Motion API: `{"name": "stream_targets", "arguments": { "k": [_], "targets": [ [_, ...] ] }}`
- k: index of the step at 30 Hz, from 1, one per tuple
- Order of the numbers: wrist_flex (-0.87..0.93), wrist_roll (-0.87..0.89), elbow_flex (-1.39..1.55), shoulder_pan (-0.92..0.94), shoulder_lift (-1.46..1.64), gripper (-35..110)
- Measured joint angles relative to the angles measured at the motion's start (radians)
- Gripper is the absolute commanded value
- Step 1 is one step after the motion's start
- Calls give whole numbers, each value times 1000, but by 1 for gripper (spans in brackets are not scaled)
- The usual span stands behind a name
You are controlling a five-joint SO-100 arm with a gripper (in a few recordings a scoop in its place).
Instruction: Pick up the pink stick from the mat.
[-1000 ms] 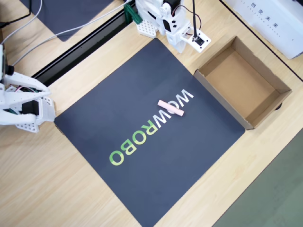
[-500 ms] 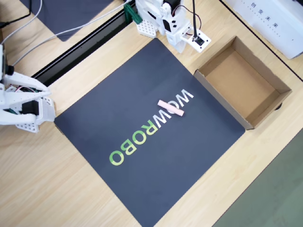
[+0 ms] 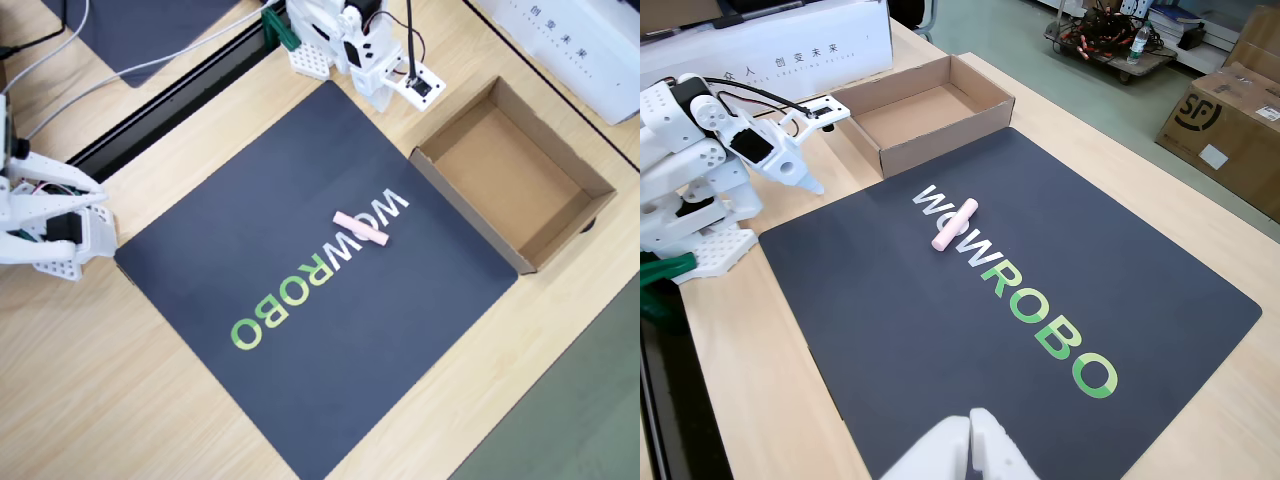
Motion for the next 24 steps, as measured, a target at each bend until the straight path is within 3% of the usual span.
{"name": "stream_targets", "arguments": {
  "k": [14, 24],
  "targets": [
    [-5, 0, 0, 0, 0, 0],
    [-270, -3, -2, 15, -6, 0]
  ]
}}
